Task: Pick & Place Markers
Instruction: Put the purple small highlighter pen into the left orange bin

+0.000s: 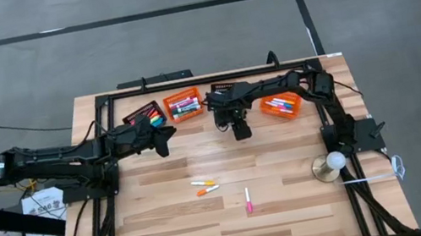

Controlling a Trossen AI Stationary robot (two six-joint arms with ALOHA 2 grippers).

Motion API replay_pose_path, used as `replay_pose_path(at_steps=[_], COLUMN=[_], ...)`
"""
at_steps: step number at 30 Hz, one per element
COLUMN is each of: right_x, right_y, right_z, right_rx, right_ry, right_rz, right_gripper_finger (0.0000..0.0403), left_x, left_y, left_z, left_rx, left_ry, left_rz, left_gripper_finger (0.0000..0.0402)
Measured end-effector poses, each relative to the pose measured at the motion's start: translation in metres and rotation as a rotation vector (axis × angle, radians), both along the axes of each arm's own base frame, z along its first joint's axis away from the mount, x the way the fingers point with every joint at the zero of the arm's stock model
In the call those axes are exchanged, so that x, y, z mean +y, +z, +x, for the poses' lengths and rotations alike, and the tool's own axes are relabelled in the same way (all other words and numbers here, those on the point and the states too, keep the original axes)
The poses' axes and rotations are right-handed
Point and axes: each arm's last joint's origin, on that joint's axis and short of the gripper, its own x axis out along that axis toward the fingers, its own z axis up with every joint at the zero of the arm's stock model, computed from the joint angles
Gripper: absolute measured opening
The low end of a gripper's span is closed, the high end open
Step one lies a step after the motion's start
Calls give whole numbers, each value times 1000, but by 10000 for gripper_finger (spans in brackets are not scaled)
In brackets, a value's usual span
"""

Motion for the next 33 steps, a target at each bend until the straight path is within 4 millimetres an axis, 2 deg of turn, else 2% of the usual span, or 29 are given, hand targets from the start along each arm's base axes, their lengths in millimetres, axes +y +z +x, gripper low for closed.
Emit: replay_pose_path(at_steps=[9, 13, 16, 21, 29, 33], right_x=[7, 11, 15, 23, 30, 32], right_y=[-1, -1, 0, 0, 5, 7], right_z=[0, 1, 1, -5, -11, -16], right_rx=[16, 15, 20, 102, 137, 180], right_ry=[1, -20, -40, -67, -89, -77], right_rz=[8, 27, 52, 121, 304, 358], right_gripper_finger=[56, 26, 26, 48, 29, 39], left_x=[0, 0, 0, 0, 0, 0], left_y=[0, 0, 1, 1, 1, 1], left_z=[0, 0, 0, 0, 0, 0], left_rx=[0, -4, -7, -8, -12, -14], left_ry=[2, 2, 2, 2, 2, 2], left_rz=[1, 1, 1, 1, 2, 2], left_gripper_finger=[81, 81, 81, 81, 81, 81])
